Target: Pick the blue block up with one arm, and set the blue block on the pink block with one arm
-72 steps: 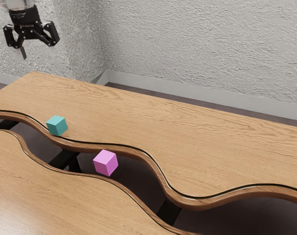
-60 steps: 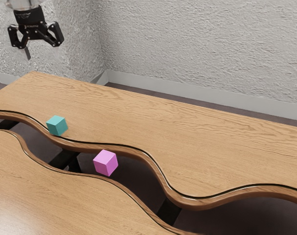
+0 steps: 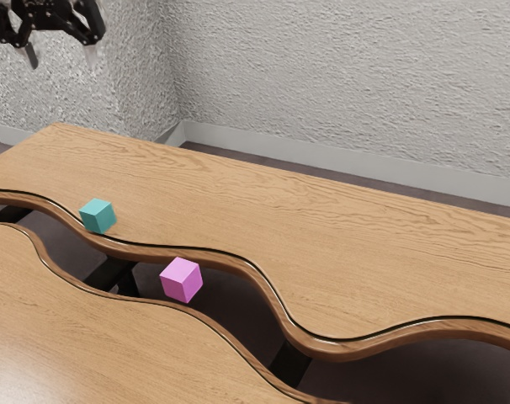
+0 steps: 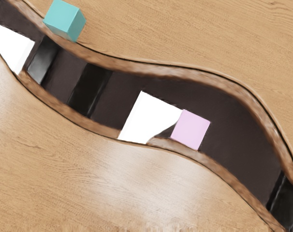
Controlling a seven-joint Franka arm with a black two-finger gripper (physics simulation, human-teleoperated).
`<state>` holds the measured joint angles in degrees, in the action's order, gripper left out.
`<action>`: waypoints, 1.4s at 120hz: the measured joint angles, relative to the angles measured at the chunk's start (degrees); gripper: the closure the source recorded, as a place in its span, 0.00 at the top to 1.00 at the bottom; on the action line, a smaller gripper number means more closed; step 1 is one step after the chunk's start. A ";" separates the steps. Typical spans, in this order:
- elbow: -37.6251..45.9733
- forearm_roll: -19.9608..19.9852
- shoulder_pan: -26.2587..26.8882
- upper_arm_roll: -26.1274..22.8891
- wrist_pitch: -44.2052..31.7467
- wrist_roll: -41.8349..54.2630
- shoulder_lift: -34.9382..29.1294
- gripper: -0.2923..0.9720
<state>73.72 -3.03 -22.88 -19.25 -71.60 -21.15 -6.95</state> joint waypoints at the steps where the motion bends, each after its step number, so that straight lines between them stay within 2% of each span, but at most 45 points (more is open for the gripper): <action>1: 1.75 0.07 0.00 0.39 -0.36 -0.01 -0.97 0.77; 8: 15.66 1.05 -0.83 2.89 -3.86 -0.08 -8.75 0.77; 15: 29.84 3.99 -1.19 5.16 -8.57 -0.17 -15.44 0.77; 25: 44.11 6.64 -1.26 6.71 -12.46 -0.28 -21.80 0.77; 32: 49.83 7.70 -1.28 7.55 -13.89 -0.24 -23.61 0.77; 39: 56.14 8.19 -1.25 7.89 -19.52 1.43 -23.62 0.77; 50: 58.85 6.80 -1.24 7.91 -27.82 5.88 -20.35 0.77; 65: 57.59 4.01 -1.25 8.10 -37.58 13.21 -11.16 0.77; 80: 52.32 0.65 -1.63 13.59 -46.42 20.58 0.78 0.77; 90: 46.17 -1.04 -2.07 15.38 -49.95 25.14 8.36 0.77; 106: 29.28 -2.06 -1.73 15.93 -53.25 32.19 25.80 0.77; 122: 15.31 -2.20 -1.78 16.56 -53.80 38.16 37.39 0.77; 131: 5.67 -1.92 -1.87 17.82 -52.01 41.20 43.95 0.77; 143: -3.19 -0.45 -1.90 20.57 -48.78 44.90 49.97 0.77; 168: -10.81 2.03 -1.91 22.42 -43.48 51.05 56.22 0.77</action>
<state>62.91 -1.00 -24.79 3.17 -115.08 29.90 49.28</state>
